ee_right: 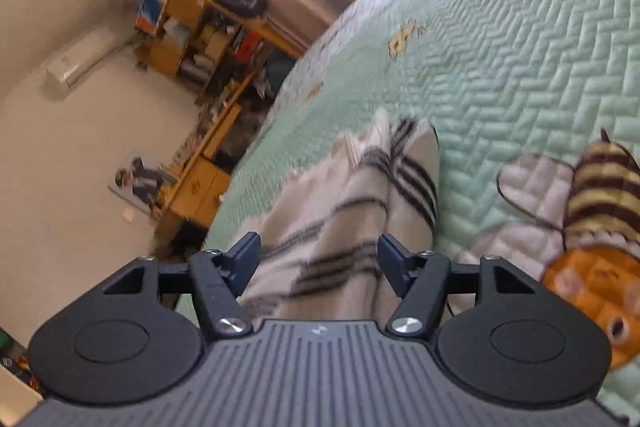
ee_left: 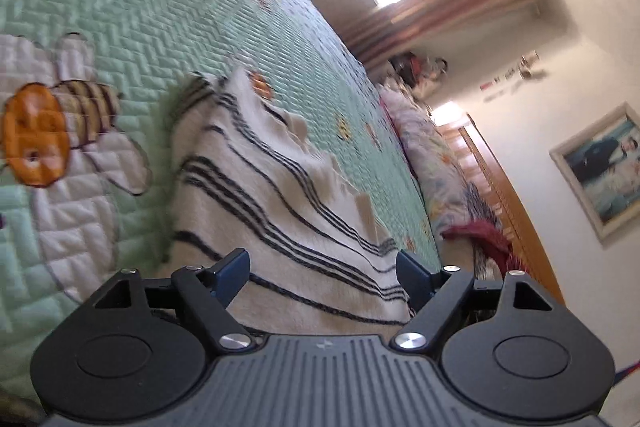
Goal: Fold clothes
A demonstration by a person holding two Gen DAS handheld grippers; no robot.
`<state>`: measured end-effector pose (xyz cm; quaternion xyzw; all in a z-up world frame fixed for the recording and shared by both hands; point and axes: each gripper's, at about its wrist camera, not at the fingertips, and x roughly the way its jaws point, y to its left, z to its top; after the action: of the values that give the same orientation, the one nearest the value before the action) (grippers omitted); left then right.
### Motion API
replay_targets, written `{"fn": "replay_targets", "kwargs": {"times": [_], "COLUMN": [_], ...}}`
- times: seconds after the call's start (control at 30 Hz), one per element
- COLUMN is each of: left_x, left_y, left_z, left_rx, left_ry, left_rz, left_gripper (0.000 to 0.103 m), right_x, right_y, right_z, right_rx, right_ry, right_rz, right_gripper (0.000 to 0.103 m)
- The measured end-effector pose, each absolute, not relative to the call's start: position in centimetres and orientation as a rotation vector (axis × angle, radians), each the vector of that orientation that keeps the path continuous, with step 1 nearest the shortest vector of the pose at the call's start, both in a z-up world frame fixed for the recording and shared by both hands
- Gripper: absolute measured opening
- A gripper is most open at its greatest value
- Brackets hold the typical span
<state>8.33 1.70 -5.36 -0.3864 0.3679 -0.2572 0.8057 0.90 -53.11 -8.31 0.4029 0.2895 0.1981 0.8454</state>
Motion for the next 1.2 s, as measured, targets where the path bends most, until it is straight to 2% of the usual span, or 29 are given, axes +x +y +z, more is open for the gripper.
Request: {"fn": "replay_targets", "kwargs": {"times": [0.4, 0.6, 0.7, 0.9, 1.2], "left_x": [8.1, 8.5, 8.7, 10.2, 11.7], "left_y": [1.2, 0.8, 1.6, 3.8, 3.5], "left_z": [-5.2, -4.5, -4.2, -5.9, -6.9], "left_rx": [-0.81, -0.762, -0.742, -0.798, -0.789], "left_ry": [0.824, 0.819, 0.798, 0.822, 0.849], "left_rz": [-0.536, -0.533, -0.508, -0.449, -0.535], "left_gripper": [0.083, 0.083, 0.087, 0.09, 0.09], "right_x": [3.3, 2.3, 0.9, -0.3, -0.4], "right_y": [-54.0, -52.6, -52.1, -52.8, -52.0], "right_z": [-12.0, -12.1, -12.0, -13.2, -12.6], "right_rx": [1.042, 1.017, 0.98, 1.089, 1.065], "right_ry": [0.616, 0.716, 0.753, 0.716, 0.733], "right_rz": [0.554, 0.729, 0.815, 0.835, 0.78], "right_gripper": [0.073, 0.073, 0.073, 0.075, 0.075]}}
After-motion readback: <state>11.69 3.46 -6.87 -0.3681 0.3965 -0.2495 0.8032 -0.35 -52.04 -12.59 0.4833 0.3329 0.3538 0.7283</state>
